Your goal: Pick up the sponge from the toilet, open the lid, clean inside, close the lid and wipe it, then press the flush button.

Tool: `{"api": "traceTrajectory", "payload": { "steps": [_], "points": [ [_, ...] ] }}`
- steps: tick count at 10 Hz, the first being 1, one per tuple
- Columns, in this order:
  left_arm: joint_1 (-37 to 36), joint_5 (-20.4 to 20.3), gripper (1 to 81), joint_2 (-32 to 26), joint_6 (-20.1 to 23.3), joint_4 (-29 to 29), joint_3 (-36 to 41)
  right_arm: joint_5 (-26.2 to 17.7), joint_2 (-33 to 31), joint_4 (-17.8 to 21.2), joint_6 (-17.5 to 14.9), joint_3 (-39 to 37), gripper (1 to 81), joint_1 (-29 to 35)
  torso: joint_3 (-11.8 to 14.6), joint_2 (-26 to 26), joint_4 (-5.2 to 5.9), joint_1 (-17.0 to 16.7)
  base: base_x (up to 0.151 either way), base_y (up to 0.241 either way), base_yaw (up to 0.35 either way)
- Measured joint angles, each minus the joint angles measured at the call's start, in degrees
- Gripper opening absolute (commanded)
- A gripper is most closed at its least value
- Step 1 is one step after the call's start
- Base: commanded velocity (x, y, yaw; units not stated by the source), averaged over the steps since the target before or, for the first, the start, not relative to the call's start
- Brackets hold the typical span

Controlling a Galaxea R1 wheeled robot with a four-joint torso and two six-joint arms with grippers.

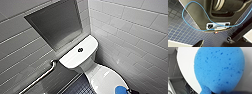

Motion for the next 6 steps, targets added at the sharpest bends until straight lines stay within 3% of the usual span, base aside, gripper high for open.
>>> {"api": "traceTrajectory", "payload": {
  "steps": [6],
  "points": [
    [-0.1,-1.5,81.1,-0.7,0.0,0.0,0.0,0.7,-7.8,0.0,0.5,8.4,1.0,-4.8,0.0,0.0,0.0,0.0,0.0,0.0,0.0]
  ]
}}
